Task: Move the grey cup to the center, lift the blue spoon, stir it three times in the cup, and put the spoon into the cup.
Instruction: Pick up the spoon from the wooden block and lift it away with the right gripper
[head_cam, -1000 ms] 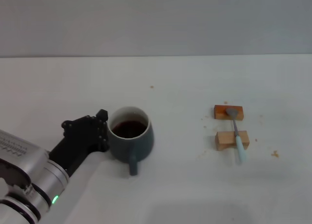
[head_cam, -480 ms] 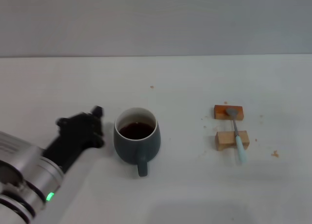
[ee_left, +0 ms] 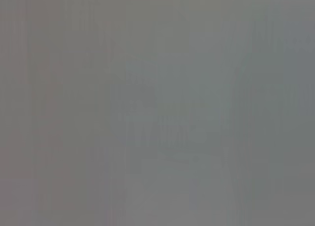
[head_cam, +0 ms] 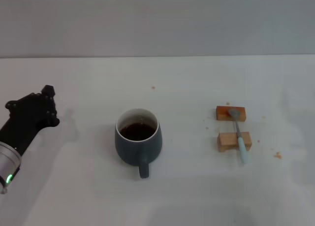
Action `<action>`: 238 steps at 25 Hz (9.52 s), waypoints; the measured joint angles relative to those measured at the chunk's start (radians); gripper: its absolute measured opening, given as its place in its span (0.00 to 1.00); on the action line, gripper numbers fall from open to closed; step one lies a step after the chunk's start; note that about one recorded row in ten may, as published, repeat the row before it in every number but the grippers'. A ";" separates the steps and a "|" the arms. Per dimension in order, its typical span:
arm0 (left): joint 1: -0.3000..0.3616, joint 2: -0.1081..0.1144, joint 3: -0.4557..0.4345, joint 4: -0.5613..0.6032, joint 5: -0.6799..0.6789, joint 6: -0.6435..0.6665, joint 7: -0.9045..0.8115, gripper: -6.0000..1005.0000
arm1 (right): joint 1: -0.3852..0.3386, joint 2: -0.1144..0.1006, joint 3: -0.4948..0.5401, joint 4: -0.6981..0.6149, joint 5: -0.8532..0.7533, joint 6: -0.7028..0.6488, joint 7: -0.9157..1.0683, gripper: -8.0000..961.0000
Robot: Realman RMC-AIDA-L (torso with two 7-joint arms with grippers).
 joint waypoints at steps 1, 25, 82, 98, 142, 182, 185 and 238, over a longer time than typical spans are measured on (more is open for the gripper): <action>0.000 0.000 0.000 0.000 0.000 0.000 0.000 0.00 | -0.016 0.000 -0.052 -0.002 0.023 -0.047 0.000 0.82; 0.021 0.009 -0.079 -0.006 0.000 -0.009 -0.017 0.00 | -0.090 -0.006 -0.433 0.016 0.440 -0.200 -0.321 0.82; 0.016 0.005 -0.125 -0.004 0.000 -0.010 -0.004 0.00 | 0.115 -0.005 -0.589 -0.224 0.504 -0.169 -0.020 0.82; 0.031 0.009 -0.120 -0.022 0.000 -0.010 -0.005 0.00 | 0.109 -0.009 -0.586 -0.180 0.611 -0.093 -0.150 0.82; 0.042 0.009 -0.122 -0.055 0.000 -0.023 -0.003 0.00 | 0.121 -0.035 -0.555 -0.079 0.942 0.052 -0.523 0.81; 0.048 0.007 -0.125 -0.074 0.000 -0.027 0.011 0.00 | 0.135 -0.030 -0.528 -0.097 0.943 0.107 -0.525 0.80; 0.049 0.007 -0.125 -0.074 0.000 -0.027 0.011 0.00 | 0.135 -0.030 -0.519 -0.100 0.943 0.118 -0.524 0.80; 0.033 0.001 -0.144 -0.078 0.000 -0.048 0.012 0.00 | 0.140 -0.034 -0.493 -0.089 0.937 0.149 -0.525 0.20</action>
